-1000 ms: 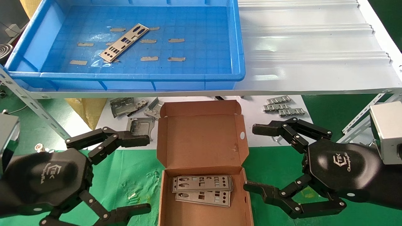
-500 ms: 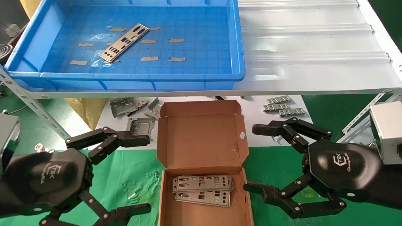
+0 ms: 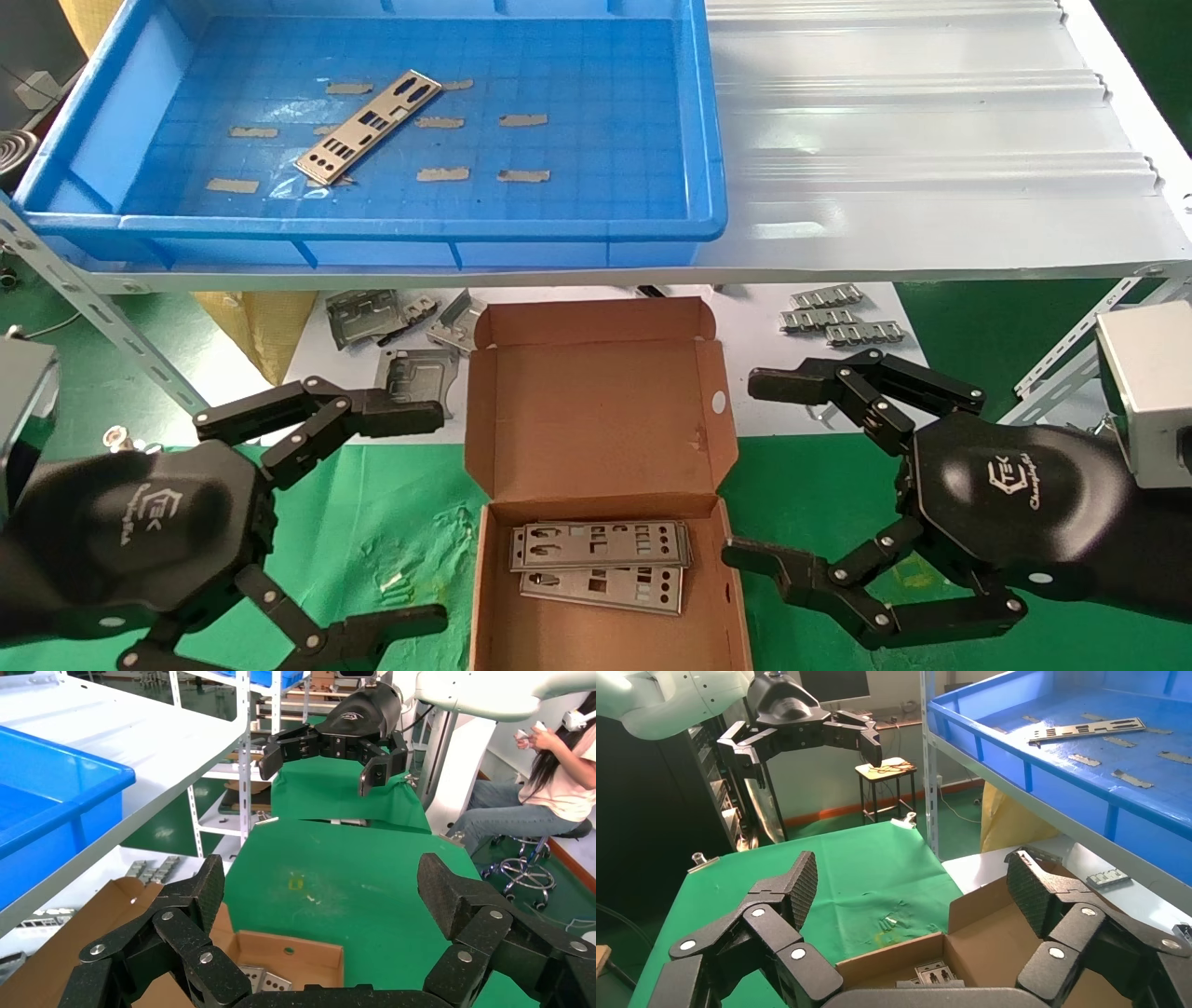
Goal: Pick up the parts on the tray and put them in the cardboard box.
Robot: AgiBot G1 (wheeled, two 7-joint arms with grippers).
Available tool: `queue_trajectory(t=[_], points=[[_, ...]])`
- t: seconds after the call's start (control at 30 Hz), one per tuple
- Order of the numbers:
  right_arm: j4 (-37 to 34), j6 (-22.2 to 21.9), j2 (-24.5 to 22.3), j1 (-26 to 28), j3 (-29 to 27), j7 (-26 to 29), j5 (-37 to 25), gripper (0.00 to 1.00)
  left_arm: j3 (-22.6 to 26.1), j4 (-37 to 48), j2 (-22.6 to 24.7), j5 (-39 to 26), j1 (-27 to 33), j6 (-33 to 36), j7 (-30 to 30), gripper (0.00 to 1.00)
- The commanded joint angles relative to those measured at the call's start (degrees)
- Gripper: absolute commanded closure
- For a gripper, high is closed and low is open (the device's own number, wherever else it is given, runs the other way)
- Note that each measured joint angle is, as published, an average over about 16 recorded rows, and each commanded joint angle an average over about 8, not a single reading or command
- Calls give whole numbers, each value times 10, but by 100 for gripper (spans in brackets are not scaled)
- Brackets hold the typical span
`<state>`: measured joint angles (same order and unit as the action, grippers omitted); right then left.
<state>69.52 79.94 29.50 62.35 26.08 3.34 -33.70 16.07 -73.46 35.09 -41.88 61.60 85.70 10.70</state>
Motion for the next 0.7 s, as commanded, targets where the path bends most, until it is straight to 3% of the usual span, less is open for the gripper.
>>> queue_trajectory(t=[0.03,0.7], points=[[0,0,0,0,0,0,0,0,0,0,0,0,0,0,0,0],[0,0,0,0,0,0,0,0,0,0,0,0,0,0,0,0]])
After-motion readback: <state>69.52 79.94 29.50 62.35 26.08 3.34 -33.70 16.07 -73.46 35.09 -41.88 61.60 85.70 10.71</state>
